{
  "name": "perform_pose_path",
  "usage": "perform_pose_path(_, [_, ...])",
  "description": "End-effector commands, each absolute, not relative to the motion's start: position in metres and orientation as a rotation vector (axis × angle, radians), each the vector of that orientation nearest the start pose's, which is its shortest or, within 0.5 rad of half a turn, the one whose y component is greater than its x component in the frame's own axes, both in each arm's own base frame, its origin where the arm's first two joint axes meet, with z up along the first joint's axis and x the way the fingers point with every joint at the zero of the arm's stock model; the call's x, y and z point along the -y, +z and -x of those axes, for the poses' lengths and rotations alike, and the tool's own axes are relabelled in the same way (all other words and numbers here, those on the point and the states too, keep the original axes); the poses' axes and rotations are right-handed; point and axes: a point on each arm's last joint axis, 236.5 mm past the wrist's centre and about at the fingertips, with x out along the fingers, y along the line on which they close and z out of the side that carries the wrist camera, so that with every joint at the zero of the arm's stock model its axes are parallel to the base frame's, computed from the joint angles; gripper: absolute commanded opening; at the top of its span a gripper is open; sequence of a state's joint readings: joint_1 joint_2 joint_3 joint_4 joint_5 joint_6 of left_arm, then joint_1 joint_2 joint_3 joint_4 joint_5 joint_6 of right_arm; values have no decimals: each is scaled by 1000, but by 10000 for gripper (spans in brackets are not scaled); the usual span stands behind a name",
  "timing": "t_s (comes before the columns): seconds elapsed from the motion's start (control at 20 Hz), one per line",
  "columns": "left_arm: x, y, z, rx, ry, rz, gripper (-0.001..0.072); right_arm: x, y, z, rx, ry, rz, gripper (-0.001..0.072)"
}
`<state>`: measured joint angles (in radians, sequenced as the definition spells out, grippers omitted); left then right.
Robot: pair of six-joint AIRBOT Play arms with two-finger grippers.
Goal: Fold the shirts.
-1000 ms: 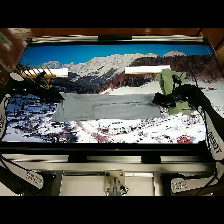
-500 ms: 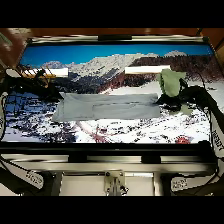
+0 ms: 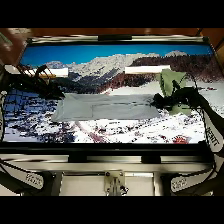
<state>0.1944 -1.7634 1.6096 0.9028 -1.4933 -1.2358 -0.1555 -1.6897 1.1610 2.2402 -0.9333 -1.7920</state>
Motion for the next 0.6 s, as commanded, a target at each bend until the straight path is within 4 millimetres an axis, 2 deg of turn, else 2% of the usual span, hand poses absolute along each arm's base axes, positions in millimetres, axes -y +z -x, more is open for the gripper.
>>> perform_pose_path(0.0, [75, 9, -443, -1390, -572, 437, 369, -66, -87, -441, -1282, 272, -608, 60])
perform_pose_path(0.05, [81, 12, -442, -1396, -565, 446, 326, -69, -72, -437, -1270, 311, -581, 61])
perform_pose_path(0.1, [93, 15, -441, -1403, -564, 460, 173, -72, -54, -434, -1254, 335, -568, 61])
perform_pose_path(0.15, [109, 17, -441, -1403, -580, 466, 86, -75, -35, -431, -1232, 354, -556, 62])
perform_pose_path(0.2, [132, 19, -441, -1393, -620, 454, 34, -76, -14, -428, -1200, 367, -546, 61])
perform_pose_path(0.35, [205, 17, -433, -1373, -704, 381, 33, -82, 50, -414, -1114, 379, -553, 60])
perform_pose_path(0.45, [254, 8, -423, -1357, -727, 354, 33, -88, 89, -396, -1068, 396, -552, 61])
perform_pose_path(0.55, [288, -3, -404, -1373, -761, 322, 33, -91, 126, -381, -1002, 401, -551, 61])
